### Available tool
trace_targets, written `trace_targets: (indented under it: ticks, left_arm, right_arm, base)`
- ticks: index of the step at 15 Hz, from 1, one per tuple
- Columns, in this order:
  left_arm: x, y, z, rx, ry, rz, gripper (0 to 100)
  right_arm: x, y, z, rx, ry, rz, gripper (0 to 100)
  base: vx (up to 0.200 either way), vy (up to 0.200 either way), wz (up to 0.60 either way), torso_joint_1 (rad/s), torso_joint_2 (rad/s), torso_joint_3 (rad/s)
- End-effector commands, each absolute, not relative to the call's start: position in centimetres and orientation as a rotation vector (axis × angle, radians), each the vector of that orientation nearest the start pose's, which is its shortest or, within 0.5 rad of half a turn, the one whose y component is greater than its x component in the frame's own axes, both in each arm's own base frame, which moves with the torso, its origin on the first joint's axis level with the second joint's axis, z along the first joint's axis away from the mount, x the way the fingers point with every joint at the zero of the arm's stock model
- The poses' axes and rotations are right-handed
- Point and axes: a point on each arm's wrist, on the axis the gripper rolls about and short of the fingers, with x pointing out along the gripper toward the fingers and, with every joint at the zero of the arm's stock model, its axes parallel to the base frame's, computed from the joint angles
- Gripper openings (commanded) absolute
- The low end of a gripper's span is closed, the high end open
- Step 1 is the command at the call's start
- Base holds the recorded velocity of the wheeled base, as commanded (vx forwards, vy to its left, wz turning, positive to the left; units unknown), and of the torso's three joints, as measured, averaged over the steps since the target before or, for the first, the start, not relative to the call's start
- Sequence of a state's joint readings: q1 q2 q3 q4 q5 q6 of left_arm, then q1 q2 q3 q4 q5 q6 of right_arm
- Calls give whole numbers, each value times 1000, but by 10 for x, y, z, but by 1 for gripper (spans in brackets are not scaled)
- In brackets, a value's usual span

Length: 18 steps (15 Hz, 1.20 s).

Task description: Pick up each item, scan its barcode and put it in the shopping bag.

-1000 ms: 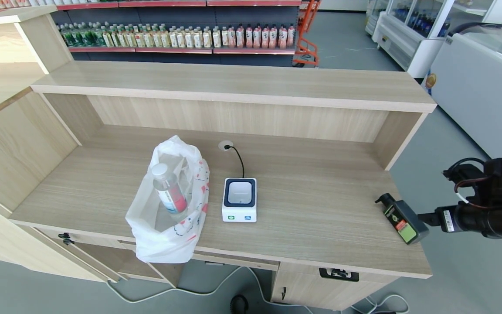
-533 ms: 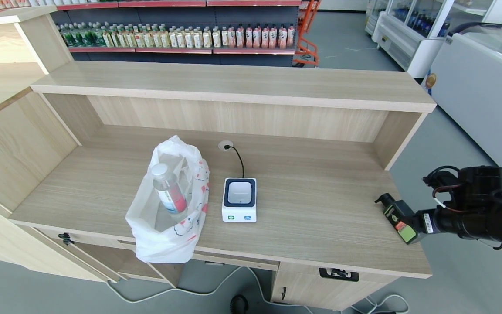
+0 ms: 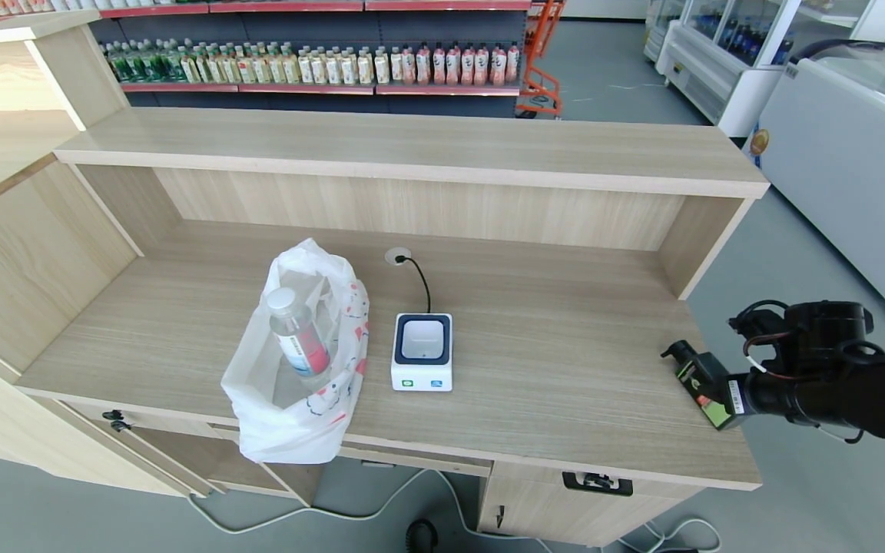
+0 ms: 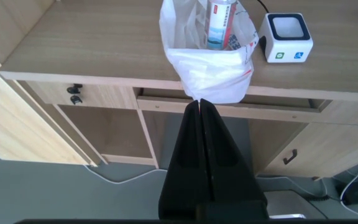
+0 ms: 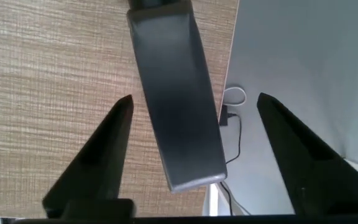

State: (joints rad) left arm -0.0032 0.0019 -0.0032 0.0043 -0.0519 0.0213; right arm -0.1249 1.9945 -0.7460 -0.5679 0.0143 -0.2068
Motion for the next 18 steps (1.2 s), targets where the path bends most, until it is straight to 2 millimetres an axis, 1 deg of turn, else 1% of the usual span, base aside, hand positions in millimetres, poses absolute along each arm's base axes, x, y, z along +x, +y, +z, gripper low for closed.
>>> trace_targets:
  ticks: [1, 4, 9, 12, 18]
  left_arm:
    - [-23, -1, 76, 21, 2, -55, 0]
    - [-23, -1, 76, 21, 2, -55, 0]
    - [-23, -1, 76, 21, 2, -55, 0]
    - [-23, -1, 76, 21, 2, -55, 0]
    - [-23, -1, 76, 21, 2, -55, 0]
  right_arm:
    - [330, -40, 62, -151, 695, -32, 0]
    - [333, -38, 60, -149, 682, -13, 0]
    - [333, -37, 57, -147, 691, -11, 0]
    - [334, -38, 56, -118, 693, -21, 0]
    - [337, -38, 43, -86, 706, -29, 0]
  base:
    - [0, 0, 0, 0, 0, 0]
    - [0, 0, 0, 0, 0, 0]
    - [0, 0, 0, 0, 0, 0]
    - [0, 0, 0, 0, 0, 0]
    - [0, 0, 0, 0, 0, 0]
